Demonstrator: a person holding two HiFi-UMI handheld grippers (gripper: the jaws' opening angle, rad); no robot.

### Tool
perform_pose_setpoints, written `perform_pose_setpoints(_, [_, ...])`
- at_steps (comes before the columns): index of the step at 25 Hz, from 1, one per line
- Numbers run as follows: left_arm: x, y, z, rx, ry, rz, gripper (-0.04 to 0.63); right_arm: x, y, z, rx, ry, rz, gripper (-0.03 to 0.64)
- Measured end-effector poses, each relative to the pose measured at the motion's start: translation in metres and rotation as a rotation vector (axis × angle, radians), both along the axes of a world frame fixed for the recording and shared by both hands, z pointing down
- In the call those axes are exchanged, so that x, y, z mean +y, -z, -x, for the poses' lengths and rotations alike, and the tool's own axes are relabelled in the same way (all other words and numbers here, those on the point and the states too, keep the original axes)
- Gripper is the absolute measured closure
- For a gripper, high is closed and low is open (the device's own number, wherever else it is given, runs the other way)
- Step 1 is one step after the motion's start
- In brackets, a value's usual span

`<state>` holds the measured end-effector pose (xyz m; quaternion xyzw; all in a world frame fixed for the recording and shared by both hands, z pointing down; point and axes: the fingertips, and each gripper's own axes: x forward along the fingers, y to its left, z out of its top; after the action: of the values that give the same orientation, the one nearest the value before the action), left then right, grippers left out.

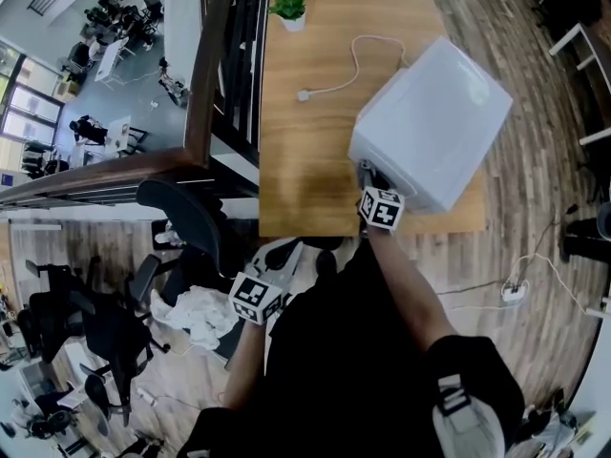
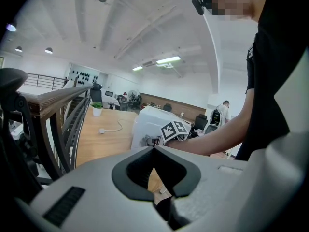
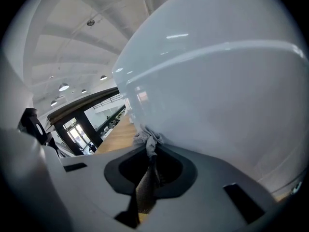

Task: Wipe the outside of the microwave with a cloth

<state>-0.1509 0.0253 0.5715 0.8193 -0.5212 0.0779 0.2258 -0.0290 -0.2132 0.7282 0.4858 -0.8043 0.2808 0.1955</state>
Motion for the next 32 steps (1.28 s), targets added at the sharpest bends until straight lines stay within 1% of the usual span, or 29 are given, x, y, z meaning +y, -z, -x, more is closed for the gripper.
perform_pose_setpoints(7, [-0.002, -0.002, 0.012, 0.003, 0.059, 0.004, 0.595, -0.011, -0.001, 0.035, -0.055, 0.039, -0.004, 0.587])
perform_pose_setpoints(12, [-0.003, -0.006, 0.015, 0.004, 0.082, 0.028, 0.595, -0.018, 0.001, 0.044, -0.096, 0.014, 0.0, 0.588])
perform_pose_setpoints(15, [-0.005, -0.006, 0.016, 0.005, 0.084, 0.017, 0.595, -0.02, 0.002, 0.047, -0.091, 0.011, -0.003, 0.588])
perform_pose_setpoints(25, [-0.001, -0.006, 0.016, -0.004, 0.085, 0.023, 0.595, -0.022, -0.008, 0.046, -0.088, -0.012, 0.02, 0.589])
perform_pose_setpoints(27, [0.0, -0.008, 0.016, -0.001, 0.087, 0.035, 0.595, -0.022, -0.015, 0.046, -0.081, -0.012, 0.033, 0.589])
perform_pose_setpoints(29, [-0.002, -0.008, 0.018, -0.006, 0.09, 0.024, 0.595, -0.022, -0.024, 0.048, -0.075, -0.006, 0.045, 0.589])
perform_pose_setpoints(32, [-0.001, -0.012, 0.017, -0.007, 0.095, 0.036, 0.595, -0.023, -0.032, 0.049, -0.075, -0.003, 0.055, 0.589])
